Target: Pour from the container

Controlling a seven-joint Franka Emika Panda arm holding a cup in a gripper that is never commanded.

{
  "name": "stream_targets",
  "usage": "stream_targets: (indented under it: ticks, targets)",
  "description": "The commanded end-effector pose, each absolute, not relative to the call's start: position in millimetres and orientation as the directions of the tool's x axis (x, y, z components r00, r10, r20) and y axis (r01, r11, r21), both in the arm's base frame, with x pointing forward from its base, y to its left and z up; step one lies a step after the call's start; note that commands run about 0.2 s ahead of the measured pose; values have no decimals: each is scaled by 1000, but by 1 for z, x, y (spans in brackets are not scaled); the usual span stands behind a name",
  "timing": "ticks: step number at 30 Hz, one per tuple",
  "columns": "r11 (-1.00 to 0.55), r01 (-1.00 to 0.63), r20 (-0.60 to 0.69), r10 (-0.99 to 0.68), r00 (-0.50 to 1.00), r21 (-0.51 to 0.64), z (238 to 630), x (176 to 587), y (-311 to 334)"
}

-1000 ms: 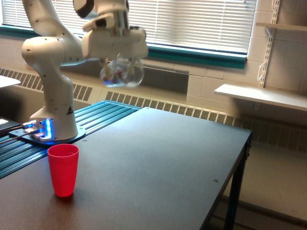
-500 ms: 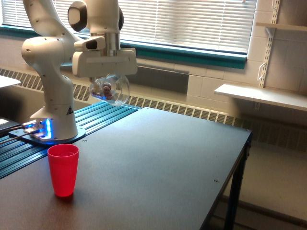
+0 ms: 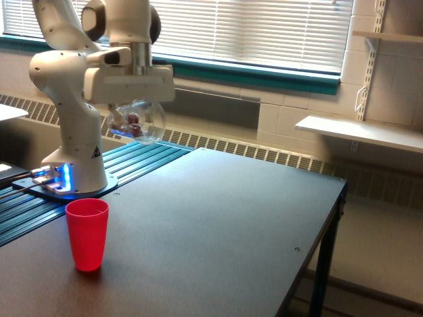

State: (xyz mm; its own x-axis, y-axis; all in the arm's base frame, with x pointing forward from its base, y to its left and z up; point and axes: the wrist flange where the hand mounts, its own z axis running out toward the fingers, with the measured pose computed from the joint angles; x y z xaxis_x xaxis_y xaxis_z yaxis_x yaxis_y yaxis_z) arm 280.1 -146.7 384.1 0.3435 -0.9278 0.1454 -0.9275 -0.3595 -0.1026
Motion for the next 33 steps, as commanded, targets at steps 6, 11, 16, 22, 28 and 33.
stream_targets:
  ticks: [6, 11, 16, 22, 28, 33]
  targets:
    - [-423, -905, 128, -901, 414, -52, 375, 257, -173]
    - [-406, -913, 124, -909, 399, -37, 372, 253, -186]
    - [-405, -914, 134, -907, 400, -9, 369, 250, -199]
    - [-373, -927, 136, -918, 373, 24, 365, 247, -218]
    - [-333, -942, 130, -933, 335, 33, 360, 250, -234]
    - [-300, -952, 129, -943, 305, 57, 356, 253, -248]
